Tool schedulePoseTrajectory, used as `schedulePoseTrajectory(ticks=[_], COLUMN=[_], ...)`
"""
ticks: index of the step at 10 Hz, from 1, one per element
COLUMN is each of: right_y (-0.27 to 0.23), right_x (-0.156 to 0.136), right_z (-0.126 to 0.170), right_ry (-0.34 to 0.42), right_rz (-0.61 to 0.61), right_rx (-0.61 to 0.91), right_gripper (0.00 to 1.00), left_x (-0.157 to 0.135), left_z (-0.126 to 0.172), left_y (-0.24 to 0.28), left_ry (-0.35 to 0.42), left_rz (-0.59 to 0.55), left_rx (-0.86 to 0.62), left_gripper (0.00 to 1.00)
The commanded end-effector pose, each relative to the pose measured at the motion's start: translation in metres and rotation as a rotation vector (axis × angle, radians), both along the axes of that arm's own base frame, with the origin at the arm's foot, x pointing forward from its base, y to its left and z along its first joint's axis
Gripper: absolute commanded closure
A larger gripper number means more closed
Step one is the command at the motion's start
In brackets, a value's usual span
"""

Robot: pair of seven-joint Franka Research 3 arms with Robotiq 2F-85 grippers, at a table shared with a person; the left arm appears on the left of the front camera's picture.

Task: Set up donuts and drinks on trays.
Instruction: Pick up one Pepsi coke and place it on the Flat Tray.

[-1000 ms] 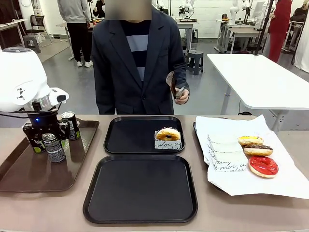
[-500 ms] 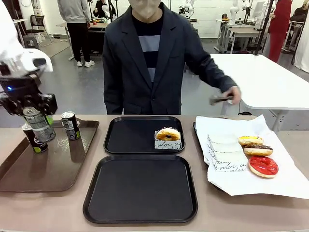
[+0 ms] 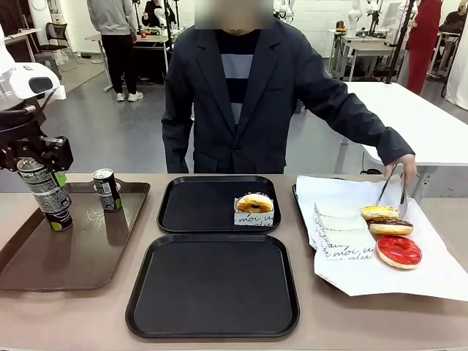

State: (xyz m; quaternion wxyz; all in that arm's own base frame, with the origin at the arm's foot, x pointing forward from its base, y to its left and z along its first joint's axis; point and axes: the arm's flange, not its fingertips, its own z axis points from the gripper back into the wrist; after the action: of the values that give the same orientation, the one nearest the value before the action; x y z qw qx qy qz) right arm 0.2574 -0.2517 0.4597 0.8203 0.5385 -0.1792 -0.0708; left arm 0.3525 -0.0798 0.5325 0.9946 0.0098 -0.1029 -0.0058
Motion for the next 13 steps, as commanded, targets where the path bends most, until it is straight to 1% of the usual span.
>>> schedulePoseTrajectory(ticks=[1, 2, 3, 4, 5, 7, 9, 10, 12, 13], right_y=[-0.001, -0.001, -0.001, -0.001, -0.001, -0.001, -0.001, -0.001, -0.001, -0.001], right_x=[0.0, 0.0, 0.0, 0.0, 0.0, 0.0, 0.0, 0.0, 0.0, 0.0], right_z=[0.0, 0.0, 0.0, 0.0, 0.0, 0.0, 0.0, 0.0, 0.0, 0.0], right_ry=[-0.023, -0.023, -0.023, -0.023, -0.023, -0.023, -0.023, -0.023, -0.023, -0.023], right_rz=[0.002, 0.002, 0.002, 0.002, 0.002, 0.002, 0.002, 0.002, 0.002, 0.002], right_rx=[0.012, 0.012, 0.012, 0.012, 0.012, 0.012, 0.012, 0.012, 0.012, 0.012], right_gripper=[0.0, 0.0, 0.0, 0.0, 0.0, 0.0, 0.0, 0.0, 0.0, 0.0], left_x=[0.001, 0.0, 0.011, 0.023, 0.035, 0.059, 0.087, 0.099, 0.118, 0.127], left_z=[0.007, 0.0, 0.002, 0.004, 0.004, -0.004, -0.027, -0.04, -0.057, -0.06], left_y=[-0.002, 0.0, -0.012, -0.028, -0.051, -0.093, -0.134, -0.155, -0.19, -0.205], left_ry=[-0.006, 0.0, 0.003, 0.004, 0.014, 0.044, 0.087, 0.092, 0.079, 0.064], left_rz=[0.001, 0.0, 0.006, -0.014, -0.044, -0.091, -0.106, -0.117, -0.12, -0.125], left_rx=[-0.017, 0.0, -0.065, -0.098, -0.114, -0.121, -0.128, -0.121, -0.071, -0.039], left_gripper=[0.96, 0.41, 0.41, 0.41, 0.41, 0.41, 0.41, 0.41, 0.41, 0.41])
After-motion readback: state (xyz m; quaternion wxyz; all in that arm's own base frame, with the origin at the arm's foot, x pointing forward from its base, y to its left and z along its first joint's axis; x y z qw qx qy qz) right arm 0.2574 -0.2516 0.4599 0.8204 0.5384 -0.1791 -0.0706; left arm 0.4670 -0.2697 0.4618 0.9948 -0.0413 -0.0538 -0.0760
